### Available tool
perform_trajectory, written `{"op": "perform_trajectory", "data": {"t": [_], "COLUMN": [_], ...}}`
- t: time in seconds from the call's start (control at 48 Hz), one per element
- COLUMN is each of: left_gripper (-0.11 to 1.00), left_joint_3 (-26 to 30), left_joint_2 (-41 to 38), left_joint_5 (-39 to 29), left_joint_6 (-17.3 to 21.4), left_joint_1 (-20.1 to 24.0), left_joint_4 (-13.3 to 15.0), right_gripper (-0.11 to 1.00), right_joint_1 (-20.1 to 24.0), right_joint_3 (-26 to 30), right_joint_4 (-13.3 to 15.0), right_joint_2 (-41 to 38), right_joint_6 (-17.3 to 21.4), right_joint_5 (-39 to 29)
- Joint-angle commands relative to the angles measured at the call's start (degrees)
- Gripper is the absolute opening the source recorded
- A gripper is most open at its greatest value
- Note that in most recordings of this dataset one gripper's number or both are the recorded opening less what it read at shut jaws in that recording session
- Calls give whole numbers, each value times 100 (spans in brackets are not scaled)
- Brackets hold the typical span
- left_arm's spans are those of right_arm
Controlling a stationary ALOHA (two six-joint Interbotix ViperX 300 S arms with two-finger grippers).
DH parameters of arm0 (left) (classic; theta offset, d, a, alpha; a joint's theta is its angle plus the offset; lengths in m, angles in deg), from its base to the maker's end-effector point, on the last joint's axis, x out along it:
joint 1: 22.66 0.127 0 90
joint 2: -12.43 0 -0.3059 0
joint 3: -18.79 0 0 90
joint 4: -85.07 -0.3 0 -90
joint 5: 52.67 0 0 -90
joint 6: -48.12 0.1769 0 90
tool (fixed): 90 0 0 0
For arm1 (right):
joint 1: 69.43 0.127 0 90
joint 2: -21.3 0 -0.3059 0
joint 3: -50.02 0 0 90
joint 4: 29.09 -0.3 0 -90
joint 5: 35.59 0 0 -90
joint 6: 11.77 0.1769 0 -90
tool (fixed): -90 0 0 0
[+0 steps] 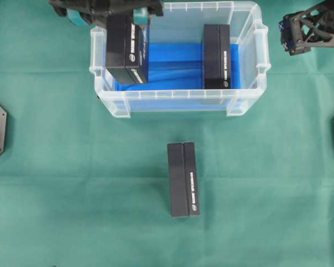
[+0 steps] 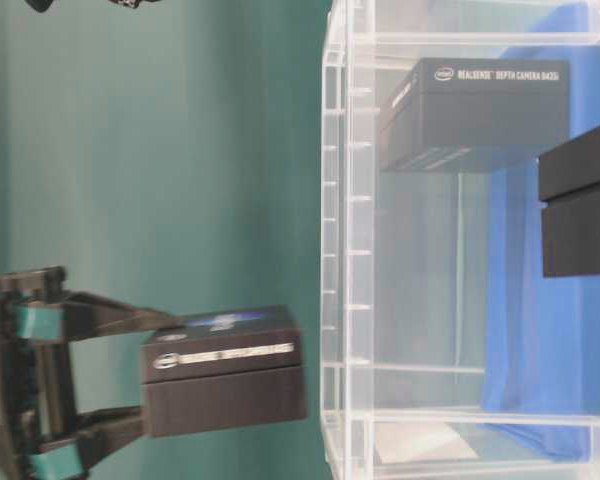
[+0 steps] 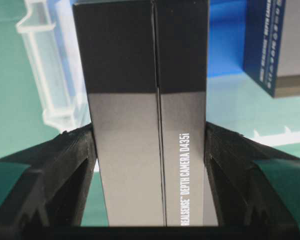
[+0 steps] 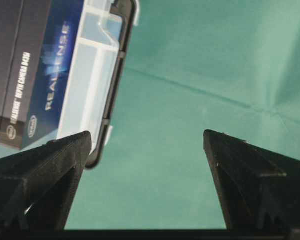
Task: Take out the box from the case.
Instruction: 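Lift the gripped black boxes up out of the bin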
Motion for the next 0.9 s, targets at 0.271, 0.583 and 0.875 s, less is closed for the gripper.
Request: {"op": "perform_trajectory", "data": {"t": [0.271, 0.583, 0.875], "left_gripper": [61, 61, 61], "left_joint_3": [571, 571, 563], "left_joint_2": [176, 167, 167], "left_joint_5": [-360, -360, -360], "left_joint_6": [26, 35, 35], "left_joint_1": [9, 9, 9], "left_joint_4": [-44, -44, -53], "right_gripper": [92, 92, 92], "right_joint_1": [44, 44, 44], "right_joint_3": [53, 53, 53], "right_joint_4": [18, 18, 18], "right_joint_2": [70, 70, 70], "right_joint_6": [26, 35, 35], "right_joint_5": [62, 53, 62]}}
